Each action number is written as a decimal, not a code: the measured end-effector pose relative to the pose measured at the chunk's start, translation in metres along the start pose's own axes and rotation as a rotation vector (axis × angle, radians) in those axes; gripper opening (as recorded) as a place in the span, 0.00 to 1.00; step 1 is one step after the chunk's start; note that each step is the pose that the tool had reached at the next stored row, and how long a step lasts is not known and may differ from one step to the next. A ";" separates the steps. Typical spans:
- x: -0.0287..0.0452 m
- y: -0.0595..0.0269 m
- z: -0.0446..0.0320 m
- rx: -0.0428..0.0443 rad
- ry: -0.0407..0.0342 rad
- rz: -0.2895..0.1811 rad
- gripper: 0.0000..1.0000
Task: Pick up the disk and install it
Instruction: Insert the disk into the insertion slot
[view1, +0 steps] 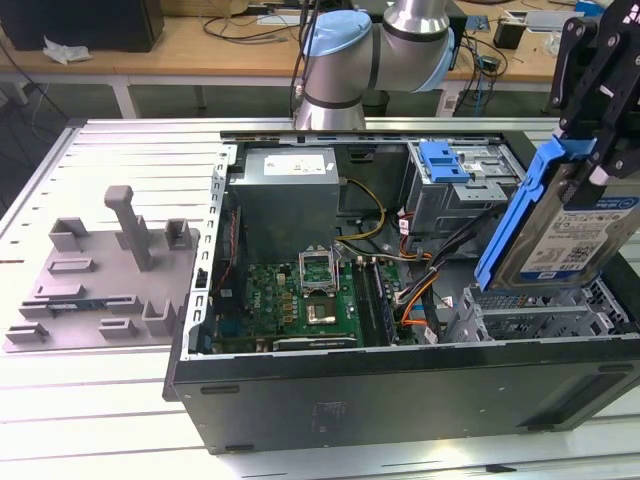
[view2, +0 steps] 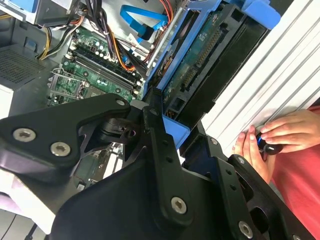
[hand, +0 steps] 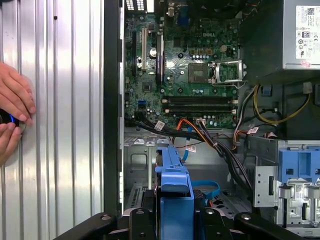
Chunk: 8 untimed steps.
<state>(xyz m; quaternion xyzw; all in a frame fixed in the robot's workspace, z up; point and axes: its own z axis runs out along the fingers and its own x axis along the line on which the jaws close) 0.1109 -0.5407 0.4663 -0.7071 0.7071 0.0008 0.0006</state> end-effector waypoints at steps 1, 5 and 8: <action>0.0000 0.0000 0.0005 0.0000 0.0000 0.000 0.37; 0.0001 -0.0002 0.0020 0.0000 0.0000 0.000 0.37; 0.0003 -0.0006 0.0046 0.0000 0.0000 0.000 0.37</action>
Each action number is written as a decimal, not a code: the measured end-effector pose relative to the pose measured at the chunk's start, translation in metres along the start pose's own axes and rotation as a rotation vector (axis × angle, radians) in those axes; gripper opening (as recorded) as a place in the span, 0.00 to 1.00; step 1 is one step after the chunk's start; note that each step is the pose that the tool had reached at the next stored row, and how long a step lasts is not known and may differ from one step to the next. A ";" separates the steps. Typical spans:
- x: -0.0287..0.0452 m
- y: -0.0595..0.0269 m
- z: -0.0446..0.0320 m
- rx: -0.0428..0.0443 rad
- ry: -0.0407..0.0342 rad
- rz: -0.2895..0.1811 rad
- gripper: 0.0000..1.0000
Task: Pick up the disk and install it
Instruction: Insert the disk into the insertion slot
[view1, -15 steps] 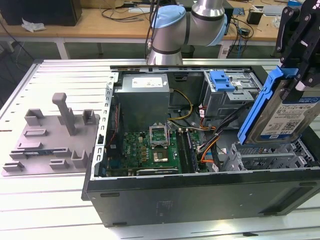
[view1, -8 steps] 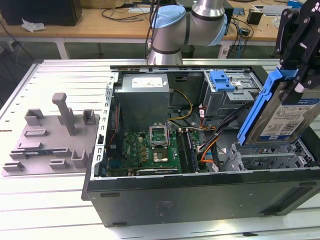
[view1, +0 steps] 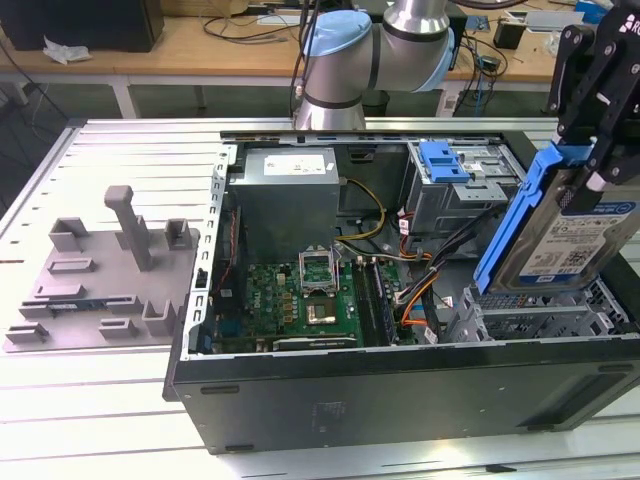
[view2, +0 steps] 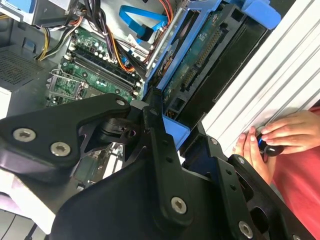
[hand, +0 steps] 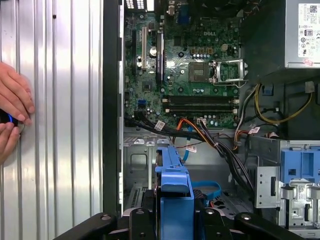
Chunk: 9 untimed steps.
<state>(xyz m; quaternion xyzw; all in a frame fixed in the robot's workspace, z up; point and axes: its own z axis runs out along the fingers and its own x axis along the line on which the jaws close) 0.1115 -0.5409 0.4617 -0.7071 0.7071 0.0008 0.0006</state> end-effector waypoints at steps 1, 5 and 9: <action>0.0001 -0.0001 0.0008 0.0000 0.0000 0.000 0.37; 0.0003 -0.0004 0.0030 0.0000 0.0000 0.000 0.37; 0.0010 -0.0007 0.0052 0.0000 0.0001 0.000 0.37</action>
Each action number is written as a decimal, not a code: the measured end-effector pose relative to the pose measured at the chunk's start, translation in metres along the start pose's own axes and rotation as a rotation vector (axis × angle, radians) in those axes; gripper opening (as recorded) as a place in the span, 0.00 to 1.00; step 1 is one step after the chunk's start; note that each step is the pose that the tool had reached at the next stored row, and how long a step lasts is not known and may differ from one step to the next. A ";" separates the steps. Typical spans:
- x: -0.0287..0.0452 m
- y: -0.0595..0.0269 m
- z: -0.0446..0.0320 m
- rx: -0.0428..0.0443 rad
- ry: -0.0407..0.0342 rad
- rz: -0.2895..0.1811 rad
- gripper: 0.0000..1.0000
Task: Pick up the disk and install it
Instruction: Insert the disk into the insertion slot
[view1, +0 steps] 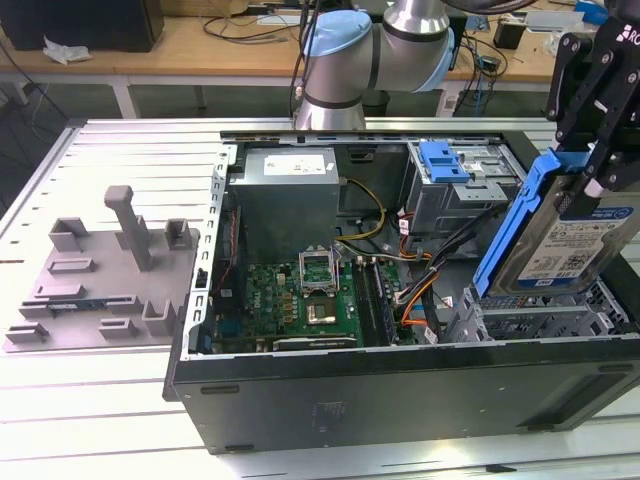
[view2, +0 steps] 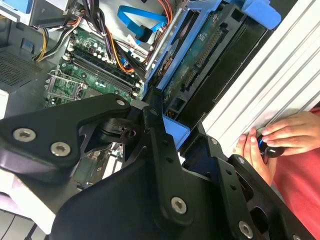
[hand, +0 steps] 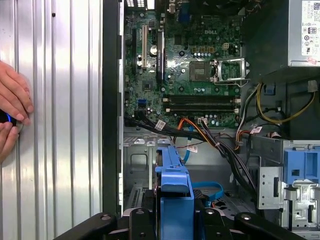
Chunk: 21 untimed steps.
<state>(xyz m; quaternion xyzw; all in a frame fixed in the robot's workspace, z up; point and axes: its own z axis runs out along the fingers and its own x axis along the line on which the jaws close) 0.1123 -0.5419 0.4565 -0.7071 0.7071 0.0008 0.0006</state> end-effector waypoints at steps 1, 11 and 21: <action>0.0004 -0.0002 0.0008 0.0000 -0.0001 0.000 0.37; 0.0018 -0.0012 0.0052 0.0000 -0.0001 0.000 0.37; 0.0019 -0.0012 0.0143 0.0000 -0.0001 0.000 0.37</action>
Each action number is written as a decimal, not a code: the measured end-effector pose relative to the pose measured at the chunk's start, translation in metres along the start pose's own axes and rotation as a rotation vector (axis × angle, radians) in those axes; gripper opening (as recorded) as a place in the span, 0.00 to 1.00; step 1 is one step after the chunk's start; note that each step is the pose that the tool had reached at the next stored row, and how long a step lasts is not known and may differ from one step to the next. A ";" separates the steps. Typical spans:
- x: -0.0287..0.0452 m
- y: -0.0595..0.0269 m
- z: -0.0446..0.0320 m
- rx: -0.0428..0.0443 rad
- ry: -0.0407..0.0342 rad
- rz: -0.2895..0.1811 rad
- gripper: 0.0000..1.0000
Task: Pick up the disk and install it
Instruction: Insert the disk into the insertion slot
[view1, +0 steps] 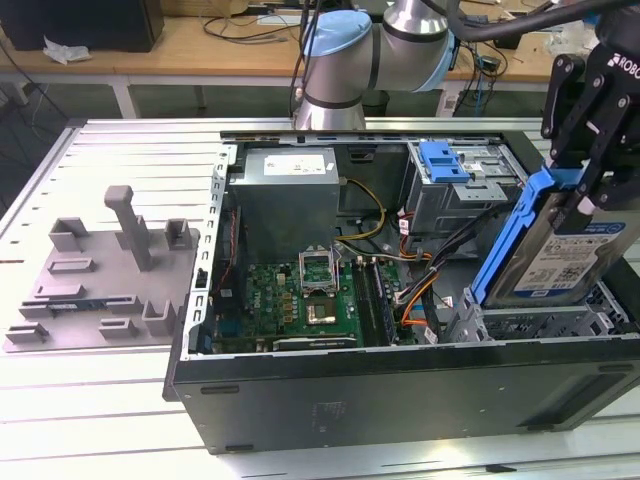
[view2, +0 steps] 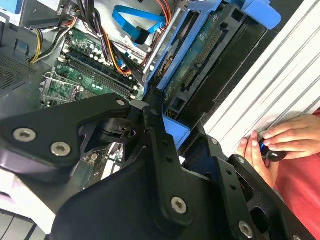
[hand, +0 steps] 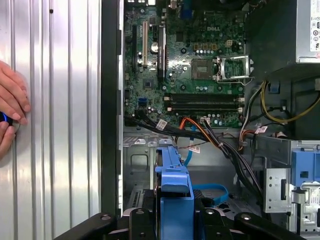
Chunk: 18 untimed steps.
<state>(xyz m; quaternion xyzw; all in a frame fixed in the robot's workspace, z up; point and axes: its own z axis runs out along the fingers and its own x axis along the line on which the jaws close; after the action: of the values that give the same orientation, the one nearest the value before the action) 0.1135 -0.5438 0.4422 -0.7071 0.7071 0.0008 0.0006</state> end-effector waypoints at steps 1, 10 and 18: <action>0.0000 0.0000 0.0011 0.0000 0.0001 0.000 0.37; 0.0001 0.0000 0.0103 0.0000 0.0000 0.000 0.37; 0.0001 0.0000 0.0174 0.0000 0.0001 0.000 0.37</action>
<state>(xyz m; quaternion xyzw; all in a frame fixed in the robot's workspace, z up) 0.1135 -0.5439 0.4248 -0.7071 0.7071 0.0008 0.0006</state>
